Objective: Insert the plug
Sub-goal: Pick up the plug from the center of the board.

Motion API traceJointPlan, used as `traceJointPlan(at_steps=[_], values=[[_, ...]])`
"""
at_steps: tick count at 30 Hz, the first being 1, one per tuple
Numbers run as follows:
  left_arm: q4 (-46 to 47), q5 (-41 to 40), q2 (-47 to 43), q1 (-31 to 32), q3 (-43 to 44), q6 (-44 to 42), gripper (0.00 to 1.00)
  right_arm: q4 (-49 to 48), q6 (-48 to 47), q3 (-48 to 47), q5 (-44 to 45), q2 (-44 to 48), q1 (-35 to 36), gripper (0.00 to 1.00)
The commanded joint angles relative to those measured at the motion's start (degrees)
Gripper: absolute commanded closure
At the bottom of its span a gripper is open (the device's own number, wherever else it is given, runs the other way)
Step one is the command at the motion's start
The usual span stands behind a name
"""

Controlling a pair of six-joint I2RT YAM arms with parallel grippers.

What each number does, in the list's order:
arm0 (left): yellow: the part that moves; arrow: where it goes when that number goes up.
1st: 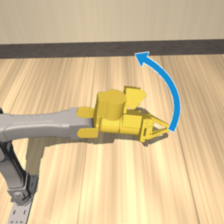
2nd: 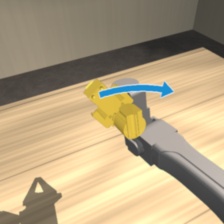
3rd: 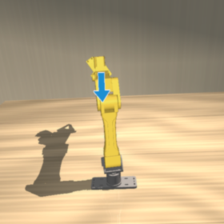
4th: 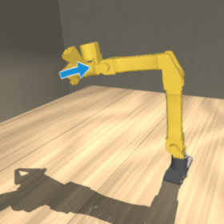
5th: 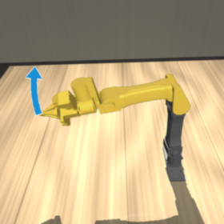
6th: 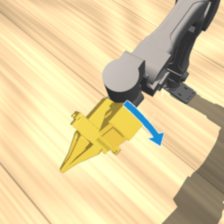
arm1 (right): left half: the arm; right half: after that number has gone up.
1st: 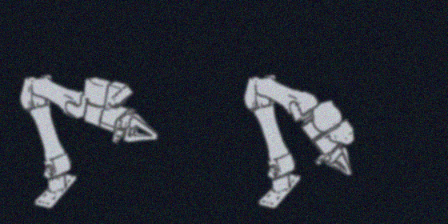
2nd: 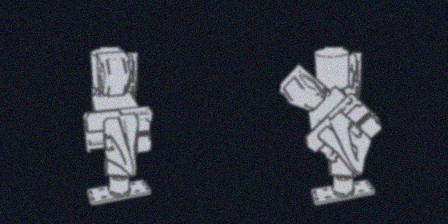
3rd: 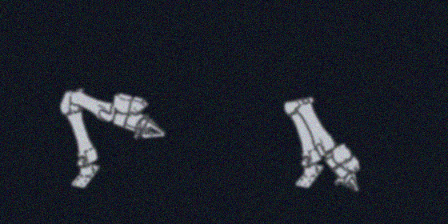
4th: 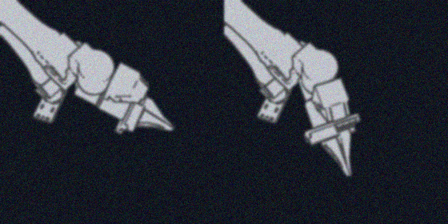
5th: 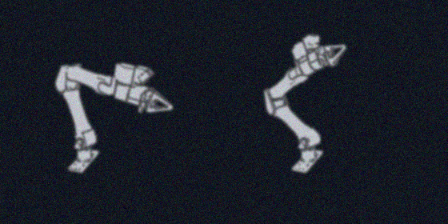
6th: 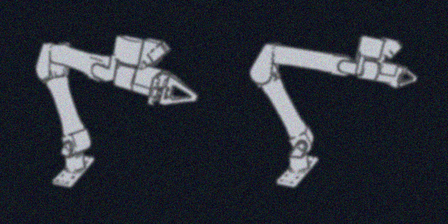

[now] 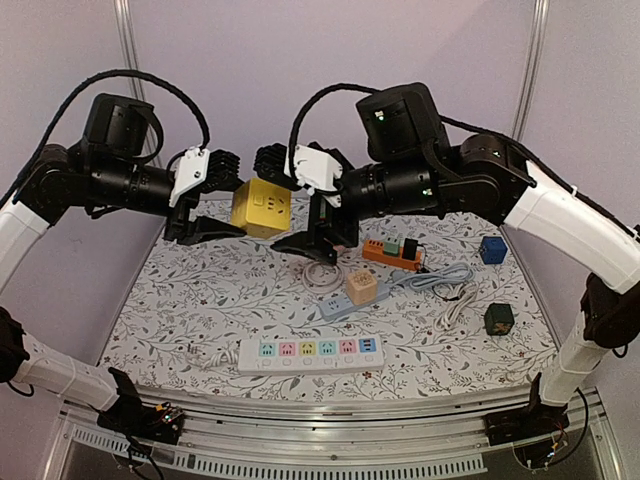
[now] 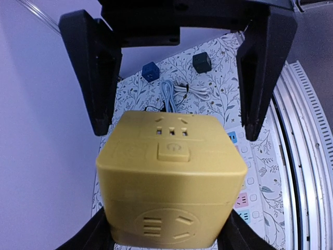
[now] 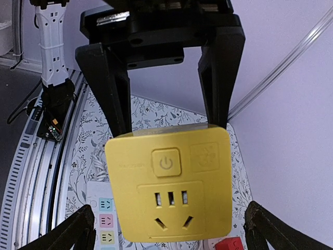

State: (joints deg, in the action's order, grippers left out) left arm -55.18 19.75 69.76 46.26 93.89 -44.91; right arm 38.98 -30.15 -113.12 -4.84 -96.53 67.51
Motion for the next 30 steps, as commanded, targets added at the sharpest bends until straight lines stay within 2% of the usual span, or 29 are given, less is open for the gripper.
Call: traceJointPlan(at_steps=[1,6,11,14,16,18,20,21,23,24,25,26,27,30], values=[[0.99,-0.62,-0.42,0.98,-0.84,-1.42,1.0,2.09,-1.31,-3.56,-0.32,-2.4,0.49,0.01],[0.97,-0.59,-0.32,1.27,-1.07,-1.96,1.0,1.5,-0.45,-6.26,-0.35,-5.44,0.52,0.06],[0.95,-0.3,-0.37,1.68,-0.88,-1.76,1.0,1.37,0.15,-7.48,0.35,-7.12,0.51,0.31],[0.73,0.11,-0.5,1.94,-0.72,-1.74,1.0,1.81,0.24,-7.45,1.21,-7.35,0.52,0.39],[0.23,0.09,-0.71,2.35,-1.08,-2.31,1.0,1.81,0.67,-7.5,1.31,-7.44,0.51,0.48],[0.09,-0.23,-0.73,2.6,-1.52,-2.58,1.0,1.64,1.01,-7.58,0.74,-7.44,0.49,0.62],[0.33,-0.24,-0.78,2.69,-1.69,-2.41,1.0,1.67,2.13,-8.14,0.58,-7.62,0.45,0.83],[0.51,-0.25,-0.89,2.69,-1.69,-2.09,1.0,1.65,2.89,-8.16,1.09,-7.64,0.51,0.97],[0.95,-0.73,-1.06,2.69,-1.64,-1.69,1.0,1.64,4.96,-8.18,3.19,-7.41,0.5,1.0],[1.93,-1.73,-1.37,2.69,-2.02,-0.55,0.88,1.66,6.26,-8.05,4.27,-7.33,0.49,1.0],[3.03,-2.93,-1.53,2.69,-2.61,0.64,0.45,1.7,7.44,-7.94,7.37,-7.21,0.48,1.0],[3.67,-4.18,-1.96,2.69,-3.43,1.13,0.1,1.63,9.89,-7.96,10.13,-7.12,0.45,1.0],[3.71,-5.4,-2.46,2.69,-4.16,0.03,0.02,1.82,12.44,-7.86,13.09,-7.02,0.37,1.0],[1.0,-10.69,-3.67,1.98,-6.8,-5.69,0.01,4.7,22.5,-7.82,21.64,-6.63,-0.66,1.0]])
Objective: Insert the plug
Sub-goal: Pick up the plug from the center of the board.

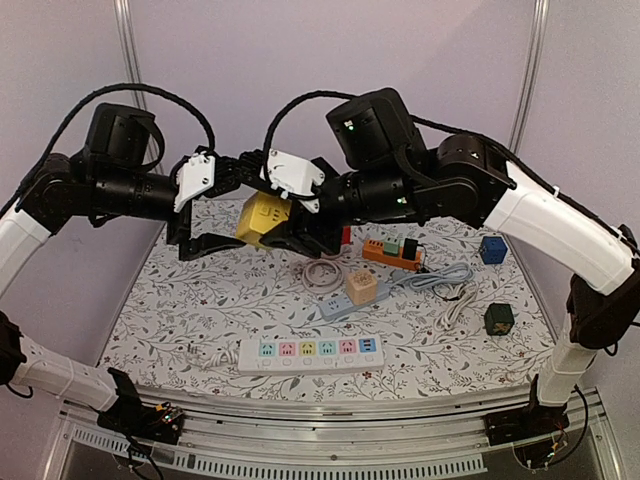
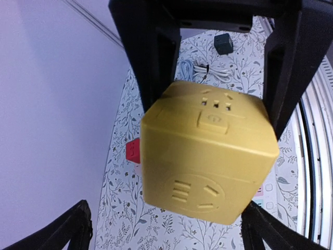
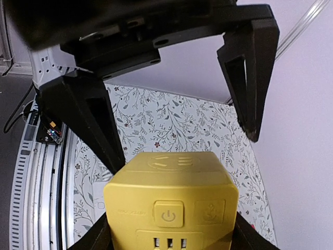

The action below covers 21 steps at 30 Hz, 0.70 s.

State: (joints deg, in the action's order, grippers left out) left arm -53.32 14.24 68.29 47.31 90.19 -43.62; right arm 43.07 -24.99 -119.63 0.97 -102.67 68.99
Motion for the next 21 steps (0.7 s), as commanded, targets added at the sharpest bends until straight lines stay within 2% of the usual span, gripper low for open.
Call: traceJointPlan(at_steps=[1,4,6,7,8,10,11,13,17,21], values=[[-2.46,-6.98,-2.42,-0.52,-3.91,-8.4,0.0,2.16,21.91,-1.0,17.0,-0.26,-2.83,1.0],[-14.89,-9.79,1.46,-6.85,-3.6,-10.87,0.01,4.5,37.4,2.47,15.86,2.22,-5.52,1.0],[-26.78,-11.01,7.38,-11.92,-3.27,-10.26,0.02,4.26,46.48,6.25,10.29,4.29,-8.56,1.0],[-31.92,-11.18,10.46,-14.16,-3.61,-9.42,0.06,3.36,49.3,8.46,6.4,5.71,-10.18,1.0],[-36.57,-10.95,13.42,-16.52,-4.15,-8.98,0.12,1.22,52.45,10.93,1.26,6.6,-11.92,1.0],[-42.81,-9.48,18.19,-19.91,-5.65,-9.22,0.25,-7.86,58.52,18.7,-15.25,8.82,-16.58,1.0],[-43.39,-8.68,19.36,-21.13,-6.82,-9.07,0.26,-13.72,62.41,23.84,-24.31,10.6,-18.37,1.0],[-40.62,-6.35,19.64,-22.43,-9.71,-10.25,0.25,-19.56,67.52,27.99,-28.88,12.73,-20.07,1.0],[-26.57,-2.42,17.61,-22.46,-19.36,-13.99,0.23,-12.86,64.32,28.62,-23.69,16.03,-21.03,1.0],[-12.06,-2.25,19.05,-21.88,-30.58,-14.71,0.24,-7.26,64.7,29.92,-17.93,17.96,-21.24,1.0]])
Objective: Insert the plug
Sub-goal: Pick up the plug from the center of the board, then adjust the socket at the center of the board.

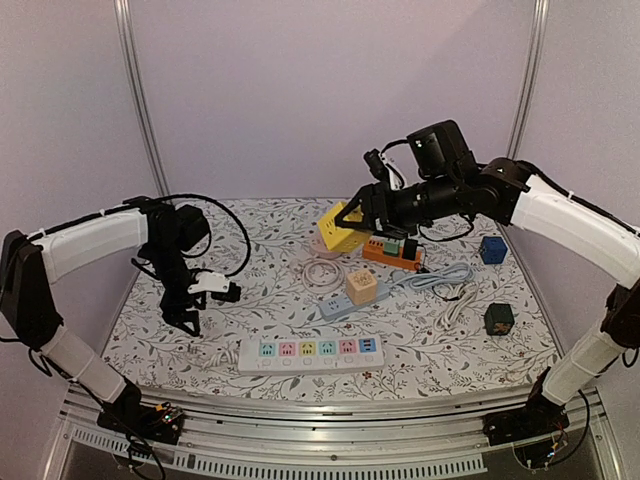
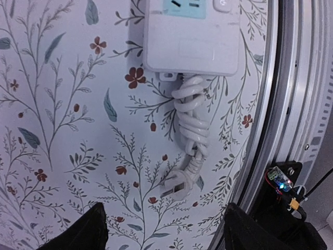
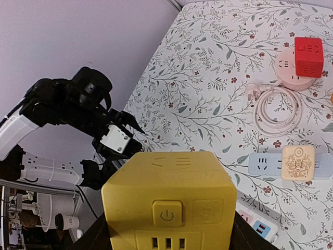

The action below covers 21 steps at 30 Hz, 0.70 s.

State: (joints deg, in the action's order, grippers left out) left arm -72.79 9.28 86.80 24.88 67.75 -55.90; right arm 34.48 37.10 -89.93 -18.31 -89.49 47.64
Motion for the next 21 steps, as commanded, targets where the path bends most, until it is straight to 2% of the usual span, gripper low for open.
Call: traceJointPlan(at_steps=[1,6,8,11,16,21], values=[[9.39,3.2,1.26,0.77,-10.12,-2.7,0.25,2.82,2.9,0.27,2.08,4.84,0.07,1.0],[19.12,6.64,2.29,1.79,-17.34,-2.27,0.28,9.2,4.94,1.01,7.87,4.46,0.71,1.0],[21.36,6.27,2.02,2.89,-18.95,-1.23,0.32,11.57,5.3,0.78,11.01,3.97,1.79,1.0],[21.27,5.69,1.19,4.66,-20.58,0.02,0.39,15.17,5.47,0.28,16.29,2.72,3.83,1.0],[19.41,8.79,0.14,7.65,-23.6,0.41,0.41,22.07,7.79,0.57,27.01,1.1,7.81,1.0],[17.51,13.36,1.41,11.15,-21.69,3.43,0.46,23.81,11.21,1.31,29.34,-3.02,12.22,1.0]])
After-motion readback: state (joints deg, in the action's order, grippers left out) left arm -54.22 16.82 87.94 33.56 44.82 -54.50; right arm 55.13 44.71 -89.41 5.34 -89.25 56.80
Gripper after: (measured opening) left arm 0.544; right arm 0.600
